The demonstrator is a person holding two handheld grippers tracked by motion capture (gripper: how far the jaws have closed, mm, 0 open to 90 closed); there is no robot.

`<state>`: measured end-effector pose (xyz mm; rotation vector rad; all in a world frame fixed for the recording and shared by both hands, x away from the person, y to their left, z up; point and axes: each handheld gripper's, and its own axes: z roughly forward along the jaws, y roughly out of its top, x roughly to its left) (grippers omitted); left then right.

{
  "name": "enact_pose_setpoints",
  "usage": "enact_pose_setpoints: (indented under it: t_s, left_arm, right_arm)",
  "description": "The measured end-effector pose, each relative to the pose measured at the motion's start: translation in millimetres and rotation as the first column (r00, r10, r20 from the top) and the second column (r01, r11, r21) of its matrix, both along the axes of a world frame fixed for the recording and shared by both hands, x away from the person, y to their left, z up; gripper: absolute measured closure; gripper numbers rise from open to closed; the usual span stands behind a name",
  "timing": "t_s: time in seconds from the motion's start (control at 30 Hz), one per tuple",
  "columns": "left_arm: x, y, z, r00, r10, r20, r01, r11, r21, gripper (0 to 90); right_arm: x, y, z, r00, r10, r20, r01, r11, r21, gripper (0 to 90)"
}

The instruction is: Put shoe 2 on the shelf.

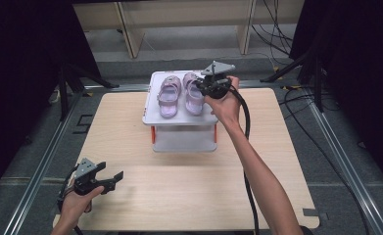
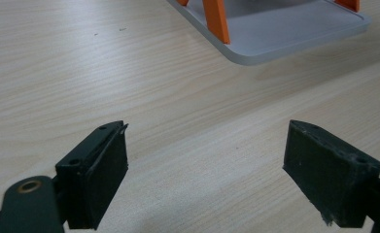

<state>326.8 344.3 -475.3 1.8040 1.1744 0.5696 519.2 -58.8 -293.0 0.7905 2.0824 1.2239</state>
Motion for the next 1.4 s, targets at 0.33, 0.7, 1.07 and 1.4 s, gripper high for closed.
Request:
enact_pose_setpoints:
  t_s: [0.33, 0.7, 1.07, 1.4]
  left_arm:
    - [0.4, -0.4, -0.9, 1.0000, 0.001, 0.001, -0.001, 1.0000, -0.005, 15.5]
    - [0.4, -0.5, -0.7, 1.0000, 0.000, 0.001, 0.000, 1.0000, -0.006, 15.5]
    - [0.5, -0.7, -0.6, 1.0000, 0.000, 0.003, 0.000, 1.0000, -0.007, 15.5]
    - [-0.1, 0.2, 0.1, 1.0000, -0.001, -0.002, 0.001, 1.0000, 0.004, 15.5]
  right_arm:
    - [11.2, 12.2, -7.8, 0.9984, -0.056, -0.013, 0.055, 0.998, -0.027, 82.6]
    - [12.8, 24.2, -12.5, 0.9994, -0.031, -0.017, 0.030, 0.999, -0.044, 76.0]
    - [14.3, 20.6, -11.2, 0.9978, -0.041, -0.053, 0.040, 0.999, -0.023, 60.7]
    - [5.7, 16.8, -2.9, 0.9979, 0.005, -0.065, 0.000, 0.996, 0.085, 60.9]
